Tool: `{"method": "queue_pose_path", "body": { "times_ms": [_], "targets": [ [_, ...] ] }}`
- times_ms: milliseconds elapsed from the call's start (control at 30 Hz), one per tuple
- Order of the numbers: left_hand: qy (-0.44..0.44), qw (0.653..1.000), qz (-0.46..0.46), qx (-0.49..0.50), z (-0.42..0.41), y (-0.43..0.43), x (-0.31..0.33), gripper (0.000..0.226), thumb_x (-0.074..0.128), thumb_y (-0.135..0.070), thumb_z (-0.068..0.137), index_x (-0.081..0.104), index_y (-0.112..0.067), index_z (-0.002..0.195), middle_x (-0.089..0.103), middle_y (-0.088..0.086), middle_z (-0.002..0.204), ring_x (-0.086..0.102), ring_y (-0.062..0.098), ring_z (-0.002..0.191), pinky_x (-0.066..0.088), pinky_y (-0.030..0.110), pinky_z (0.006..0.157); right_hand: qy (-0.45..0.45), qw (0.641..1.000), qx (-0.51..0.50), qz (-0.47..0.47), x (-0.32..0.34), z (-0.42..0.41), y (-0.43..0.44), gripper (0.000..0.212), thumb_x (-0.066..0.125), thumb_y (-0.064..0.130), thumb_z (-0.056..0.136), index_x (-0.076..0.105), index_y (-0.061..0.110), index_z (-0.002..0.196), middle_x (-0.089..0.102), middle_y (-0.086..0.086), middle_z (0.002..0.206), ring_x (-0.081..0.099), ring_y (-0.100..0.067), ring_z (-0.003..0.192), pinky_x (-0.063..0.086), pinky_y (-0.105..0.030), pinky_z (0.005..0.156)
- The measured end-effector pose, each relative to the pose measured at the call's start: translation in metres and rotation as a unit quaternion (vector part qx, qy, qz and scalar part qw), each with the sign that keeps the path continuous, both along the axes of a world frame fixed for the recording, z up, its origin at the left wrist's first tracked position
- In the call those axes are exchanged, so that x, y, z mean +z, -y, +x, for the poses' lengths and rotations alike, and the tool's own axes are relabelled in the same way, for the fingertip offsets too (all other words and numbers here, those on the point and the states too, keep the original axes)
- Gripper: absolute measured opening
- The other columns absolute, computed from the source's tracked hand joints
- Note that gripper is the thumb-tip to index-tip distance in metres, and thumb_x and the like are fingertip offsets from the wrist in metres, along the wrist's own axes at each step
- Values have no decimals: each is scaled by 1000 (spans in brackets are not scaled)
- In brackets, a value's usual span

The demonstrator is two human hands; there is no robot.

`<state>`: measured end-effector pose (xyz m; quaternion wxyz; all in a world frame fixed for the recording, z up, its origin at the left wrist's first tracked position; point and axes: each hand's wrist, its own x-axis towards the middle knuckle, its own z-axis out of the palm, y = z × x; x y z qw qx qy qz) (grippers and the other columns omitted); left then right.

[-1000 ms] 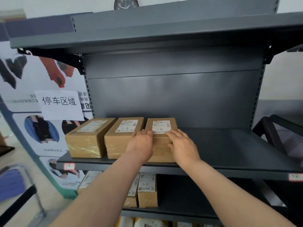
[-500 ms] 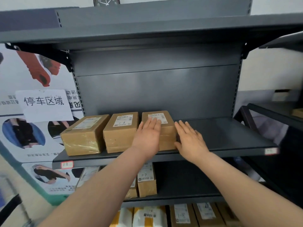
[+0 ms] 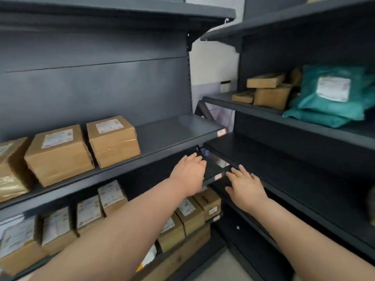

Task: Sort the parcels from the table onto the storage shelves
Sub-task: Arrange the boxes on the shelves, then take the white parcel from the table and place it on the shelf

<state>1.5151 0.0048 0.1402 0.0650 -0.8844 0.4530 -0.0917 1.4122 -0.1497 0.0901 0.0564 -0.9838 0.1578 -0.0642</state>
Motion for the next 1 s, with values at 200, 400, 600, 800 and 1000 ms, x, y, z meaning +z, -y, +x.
{"method": "queue_pose_path", "body": {
  "times_ms": [200,400,600,800,1000],
  "targets": [
    [-22,991,45,-127,-99,82,-24,44,53,-29,95,48,-11,135,48,7,138,41,24,130,34,39,109,-21,992,-124,26,-20,-140,47,56,40,39,100,25,20,151,20,1,159,5,-21,148,14,-42,117],
    [-136,961,83,-226,-256,147,-48,43,49,-28,99,44,-12,139,49,8,139,42,25,128,43,44,102,-66,963,-254,61,-43,-328,65,55,41,39,100,26,20,149,31,-2,154,24,-23,142,28,-43,110],
    [-165,909,114,-364,-436,201,-63,48,50,-31,98,41,-15,143,47,8,143,41,26,131,41,45,104,-107,907,-396,90,-54,-526,57,50,42,38,100,33,19,145,37,-3,149,35,-25,135,33,-44,105],
    [-166,835,156,-501,-615,231,-69,44,49,-31,99,44,-16,139,49,7,139,46,28,125,45,47,98,-79,831,-542,100,-52,-699,27,44,42,38,97,41,20,137,47,-3,138,45,-26,125,41,-43,97],
    [-125,754,178,-619,-767,237,-68,43,51,-36,96,48,-19,135,50,6,139,47,28,126,44,44,99,-47,736,-667,109,-58,-827,-14,47,43,40,95,42,26,140,45,2,142,43,-23,129,39,-41,98]
  ]
}}
